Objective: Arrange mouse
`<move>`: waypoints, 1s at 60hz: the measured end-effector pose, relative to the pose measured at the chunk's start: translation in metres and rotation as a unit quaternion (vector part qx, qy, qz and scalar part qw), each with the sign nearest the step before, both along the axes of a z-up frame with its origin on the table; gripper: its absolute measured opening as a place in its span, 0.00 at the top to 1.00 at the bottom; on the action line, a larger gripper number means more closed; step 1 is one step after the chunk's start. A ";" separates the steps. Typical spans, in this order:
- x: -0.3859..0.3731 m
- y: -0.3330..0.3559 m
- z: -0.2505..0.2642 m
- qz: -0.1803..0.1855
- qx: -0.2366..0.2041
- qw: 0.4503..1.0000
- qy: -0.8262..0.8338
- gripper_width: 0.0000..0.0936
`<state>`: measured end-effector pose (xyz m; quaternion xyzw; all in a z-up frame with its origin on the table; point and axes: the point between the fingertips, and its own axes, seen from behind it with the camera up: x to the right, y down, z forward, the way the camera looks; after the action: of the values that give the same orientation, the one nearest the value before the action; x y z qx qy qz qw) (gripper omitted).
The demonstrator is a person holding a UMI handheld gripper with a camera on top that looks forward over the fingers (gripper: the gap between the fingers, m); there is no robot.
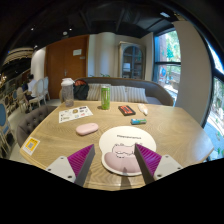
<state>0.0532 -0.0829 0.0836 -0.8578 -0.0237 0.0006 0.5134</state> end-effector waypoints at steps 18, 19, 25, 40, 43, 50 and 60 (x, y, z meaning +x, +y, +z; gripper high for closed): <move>-0.081 0.055 -0.045 0.052 -0.033 0.998 0.028 0.11; -0.087 0.058 -0.046 0.054 -0.037 0.997 0.029 0.11; -0.114 0.077 -0.060 0.077 -0.052 0.995 0.031 0.11; -0.146 0.125 -0.101 0.093 -0.102 0.990 0.006 0.11; -0.149 0.137 -0.098 0.089 -0.095 0.991 0.016 0.11; -0.152 0.158 -0.097 0.083 -0.094 0.992 0.014 0.11; -0.161 0.185 -0.098 0.082 -0.098 0.992 0.012 0.11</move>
<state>-0.1079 0.1021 -0.0145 -0.8991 -0.0880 0.0553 0.4252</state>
